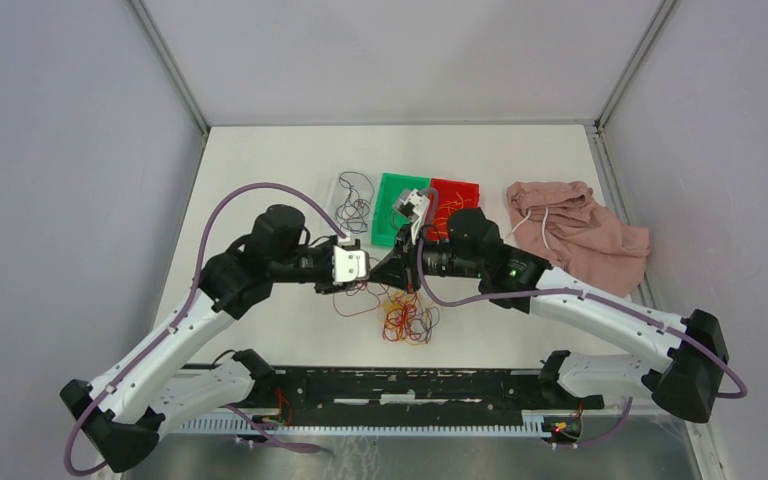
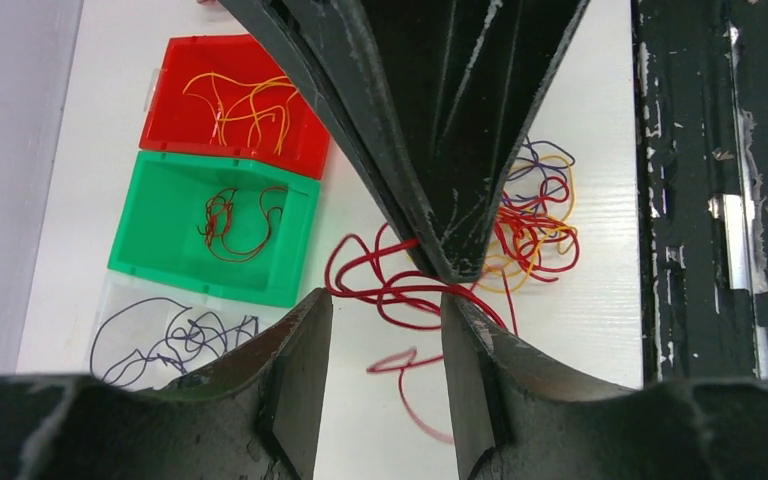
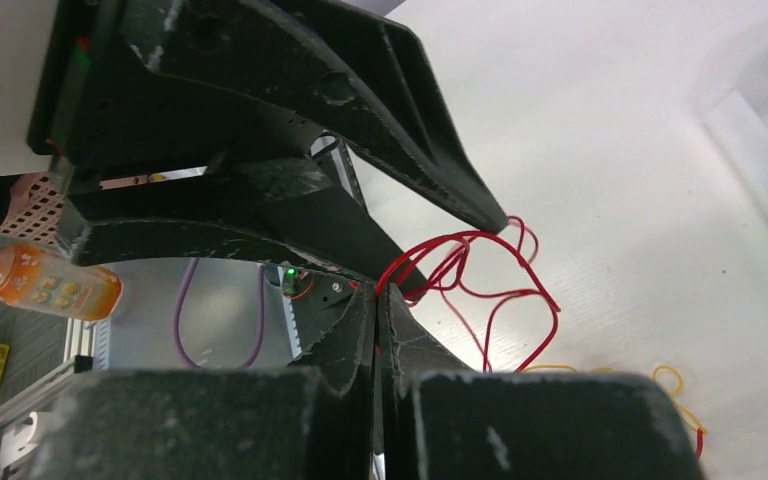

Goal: Untangle the cables
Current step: Untie the cable, then place the cable in the bin.

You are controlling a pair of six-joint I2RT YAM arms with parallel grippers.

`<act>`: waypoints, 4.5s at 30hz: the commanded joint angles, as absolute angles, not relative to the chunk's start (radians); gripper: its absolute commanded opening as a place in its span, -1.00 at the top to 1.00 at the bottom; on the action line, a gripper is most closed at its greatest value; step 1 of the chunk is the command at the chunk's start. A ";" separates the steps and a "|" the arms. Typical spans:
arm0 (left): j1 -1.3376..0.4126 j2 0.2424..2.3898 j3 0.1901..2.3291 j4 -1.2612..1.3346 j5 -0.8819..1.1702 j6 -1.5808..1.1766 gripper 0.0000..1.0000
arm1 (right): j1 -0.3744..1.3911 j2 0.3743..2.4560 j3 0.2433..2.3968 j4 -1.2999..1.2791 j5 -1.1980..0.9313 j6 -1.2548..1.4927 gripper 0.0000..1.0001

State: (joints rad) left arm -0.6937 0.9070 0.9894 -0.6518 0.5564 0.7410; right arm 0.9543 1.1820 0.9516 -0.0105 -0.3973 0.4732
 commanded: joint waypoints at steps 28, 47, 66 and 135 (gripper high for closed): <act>-0.697 0.926 1.050 -0.588 0.625 0.773 0.94 | 0.951 1.196 0.991 0.056 -0.462 0.513 0.80; -0.698 0.988 1.387 -0.525 0.578 0.750 0.94 | 0.945 1.254 0.874 0.161 -0.355 0.544 0.09; -0.697 1.069 1.691 -0.298 0.496 0.785 0.94 | 0.946 1.428 0.715 0.361 -0.265 0.633 0.14; -0.633 1.785 1.370 0.165 0.069 0.771 0.94 | 0.582 0.979 0.714 -0.211 0.355 0.635 -0.03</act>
State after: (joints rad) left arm -0.6403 1.7767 1.3308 0.0849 0.0719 0.6968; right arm 0.5892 1.0019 0.7269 -0.2493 0.3447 0.6243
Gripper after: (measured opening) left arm 0.053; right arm 0.516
